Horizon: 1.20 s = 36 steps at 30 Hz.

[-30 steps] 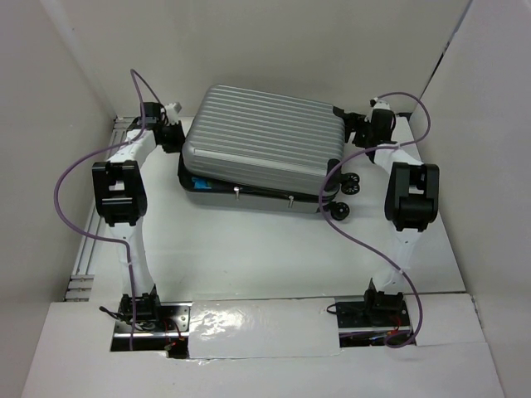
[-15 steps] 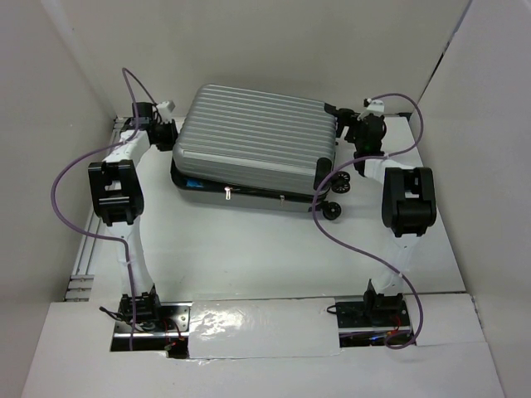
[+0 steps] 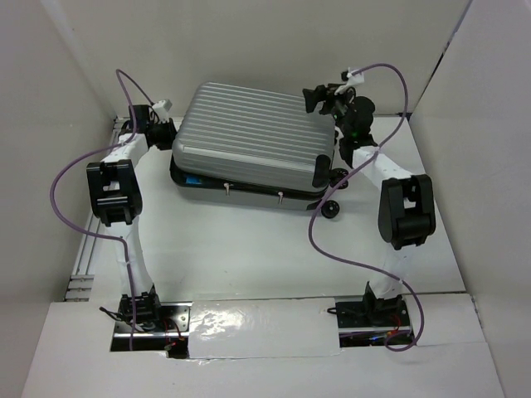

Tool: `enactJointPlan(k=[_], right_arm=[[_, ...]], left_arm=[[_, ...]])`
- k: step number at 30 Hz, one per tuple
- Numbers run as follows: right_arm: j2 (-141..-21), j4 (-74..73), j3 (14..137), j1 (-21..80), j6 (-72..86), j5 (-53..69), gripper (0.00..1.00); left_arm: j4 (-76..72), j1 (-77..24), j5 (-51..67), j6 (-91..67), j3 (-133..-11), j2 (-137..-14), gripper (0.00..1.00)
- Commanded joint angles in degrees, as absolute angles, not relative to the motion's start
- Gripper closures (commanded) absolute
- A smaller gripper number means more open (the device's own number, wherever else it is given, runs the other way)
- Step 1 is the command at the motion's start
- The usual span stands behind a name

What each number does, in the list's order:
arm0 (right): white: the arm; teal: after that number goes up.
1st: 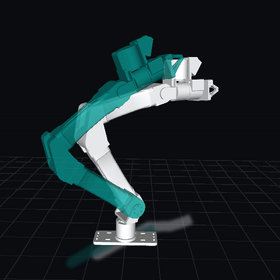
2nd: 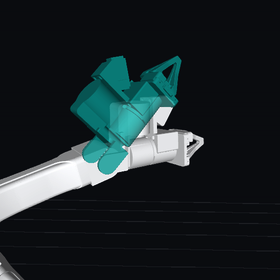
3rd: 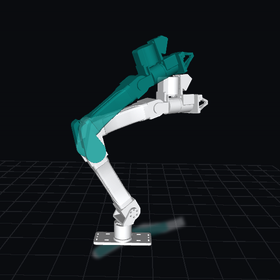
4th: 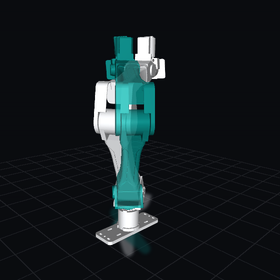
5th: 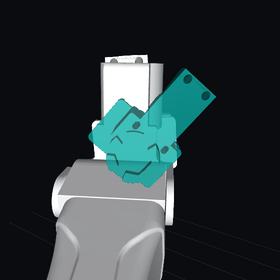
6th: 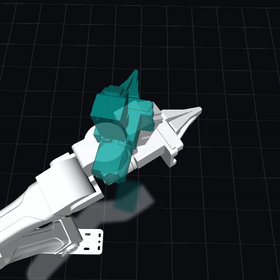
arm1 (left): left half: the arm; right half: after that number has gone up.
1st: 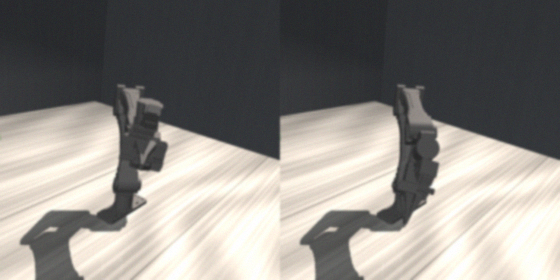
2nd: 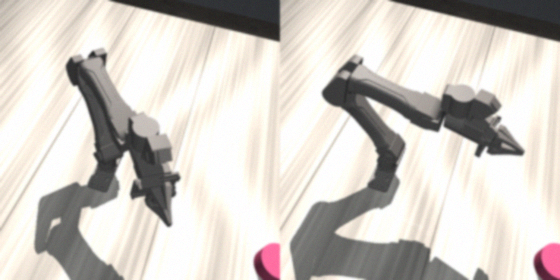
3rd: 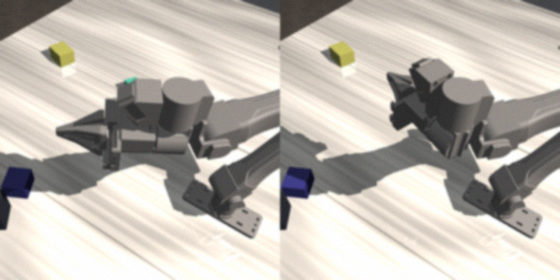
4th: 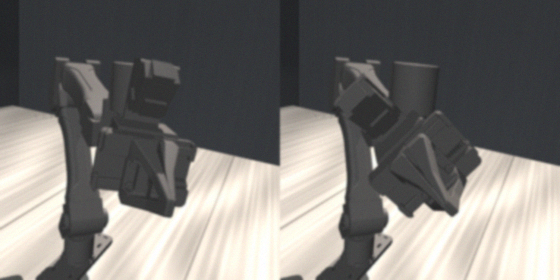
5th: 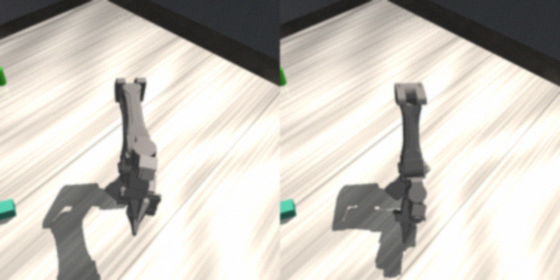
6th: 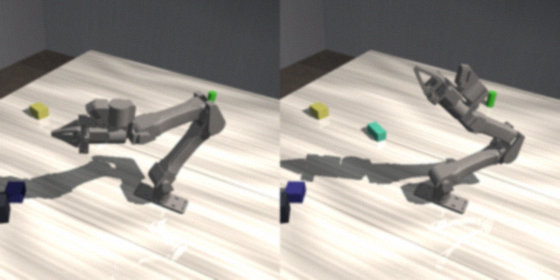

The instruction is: Pack the luggage

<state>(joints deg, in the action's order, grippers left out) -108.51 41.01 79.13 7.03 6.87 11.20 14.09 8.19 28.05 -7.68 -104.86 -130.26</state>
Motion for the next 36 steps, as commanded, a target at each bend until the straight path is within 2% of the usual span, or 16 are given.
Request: enactJointPlan(k=[1, 3, 5, 9, 10, 13, 17, 20, 27, 30, 31, 32, 34, 36], right_arm=[[-106.43, 42.82, 81.99, 7.56, 8.52, 16.08, 0.07], [-105.65, 35.01, 83.58, 5.37, 7.74, 17.12, 0.07], [-105.12, 25.72, 88.22, 3.09, 5.02, 23.53, 0.01], [-100.74, -1.54, 91.14, -1.75, -5.84, 36.88, 0.00], [-96.55, -4.45, 84.70, -1.76, -6.67, 35.26, 0.00], [-89.32, -7.81, 77.83, -1.23, -9.22, 31.83, 0.00], [-81.66, -26.22, 75.94, 0.69, -16.25, 25.41, 0.00], [-79.03, -31.88, 73.66, 3.24, -18.80, 23.99, 0.00], [-75.24, -31.58, 69.87, 8.17, -18.47, 16.45, 0.00], [-75.23, -25.60, 69.26, 6.34, -7.16, 2.94, 0.00], [-75.23, -21.23, 69.87, 3.02, 0.62, -0.75, 0.00], [-75.84, -19.18, 70.92, 0.81, 5.14, -1.31, 0.00], [-77.69, -13.83, 71.54, -5.76, 10.08, 7.06, 0.00], [-79.53, -10.56, 72.94, -8.08, 16.77, 10.09, 0.00]], left_arm=[[5.71, 5.63, 36.12, -6.06, -102.22, -132.54, 1.00], [6.41, 5.63, 36.12, -6.06, -102.83, -132.54, 1.00], [6.42, 6.15, 36.91, -6.06, -102.83, -132.54, 1.00], [6.94, 6.68, 36.91, -5.36, -103.44, -132.54, 1.00], [7.64, 6.68, 36.91, -4.75, -104.14, -133.06, 1.00], [8.43, 6.68, 36.91, -4.75, -105.46, -133.77, 1.00], [10.79, 7.21, 36.91, -2.29, -107.75, -134.91, 1.00], [13.08, 7.21, 36.39, 0.08, -110.12, -136.05, 1.00], [13.71, 9.84, 34.54, 2.99, -112.84, -138.68, 1.00], [14.85, 10.89, 34.54, 2.99, -117.06, -141.32, 1.00], [14.85, 10.90, 35.32, 2.99, -119.07, -141.85, 1.00], [15.46, 10.90, 35.33, 2.99, -119.79, -141.86, 1.00], [15.47, 10.90, 35.33, 2.99, -120.32, -142.56, 1.00], [14.77, 10.90, 35.95, 2.99, -120.32, -142.56, 1.00]])
